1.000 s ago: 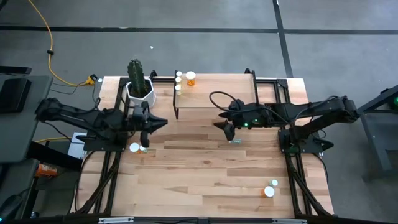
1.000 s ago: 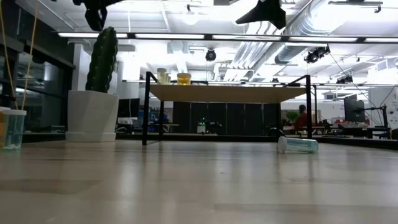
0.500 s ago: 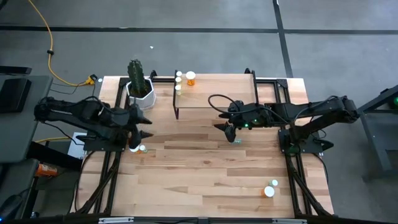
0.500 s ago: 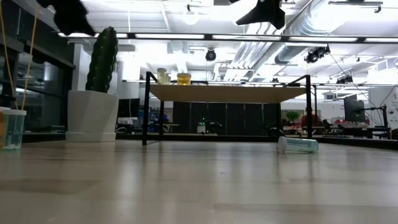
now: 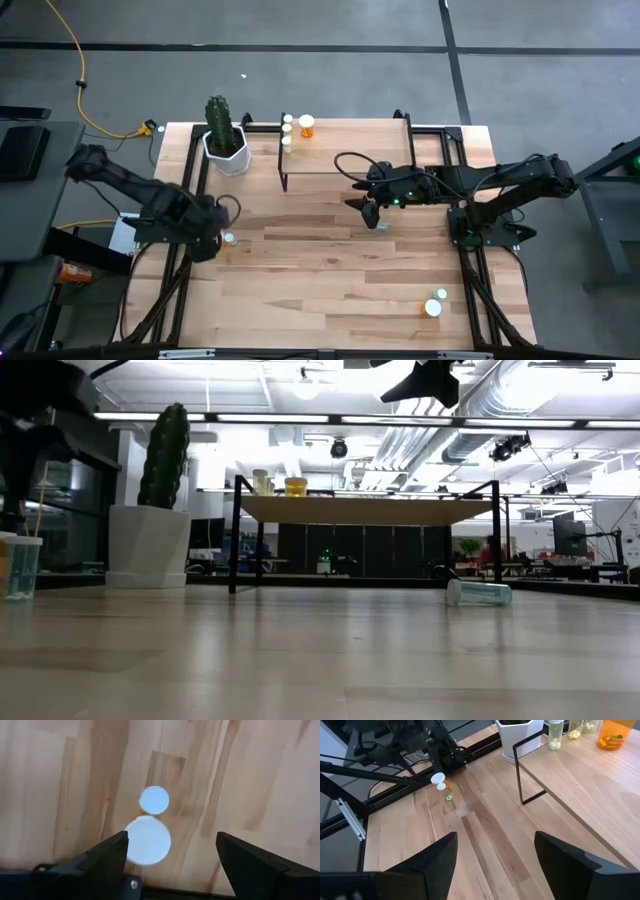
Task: Pick and place medicine bottles onto shelf by color
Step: Align the left orange pill bottle with the other yellow pill bottle on the shelf
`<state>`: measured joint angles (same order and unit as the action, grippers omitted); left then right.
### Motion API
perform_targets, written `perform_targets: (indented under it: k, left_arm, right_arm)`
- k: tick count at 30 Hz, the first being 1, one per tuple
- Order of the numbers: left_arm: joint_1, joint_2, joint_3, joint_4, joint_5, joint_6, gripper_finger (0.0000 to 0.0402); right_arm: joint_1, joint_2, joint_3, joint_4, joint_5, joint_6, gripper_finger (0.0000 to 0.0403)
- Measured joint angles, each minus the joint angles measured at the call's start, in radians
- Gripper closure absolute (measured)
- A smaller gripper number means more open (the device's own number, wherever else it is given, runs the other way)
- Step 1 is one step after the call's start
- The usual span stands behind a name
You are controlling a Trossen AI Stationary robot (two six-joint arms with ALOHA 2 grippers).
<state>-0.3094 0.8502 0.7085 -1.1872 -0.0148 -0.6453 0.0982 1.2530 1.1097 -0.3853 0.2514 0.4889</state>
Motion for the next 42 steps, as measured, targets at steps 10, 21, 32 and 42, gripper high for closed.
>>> perform_targets:
  k: [10,21,32,42]
  left_arm:
    - [-0.15,0.18,-0.027,0.042,-0.115,-0.035,0.0109]
    - [-0.157,0.358,-0.028,0.04,-0.106,-0.059,0.011]
    - [-0.156,0.324,-0.015,0.03,-0.056,-0.132,0.011]
    - [-0.241,0.206,0.109,0.025,0.043,-0.139,0.0111]
  right_arm:
    - [0.0,0.001,0.0,-0.01,0.0,0.0,0.0146]
    - [0.0,0.001,0.0,-0.015,0.007,0.0,0.0146]
    - [0.0,0.001,0.0,-0.017,0.007,0.0,0.0146]
    - [0.0,0.001,0.0,-0.021,0.007,0.0,0.0146]
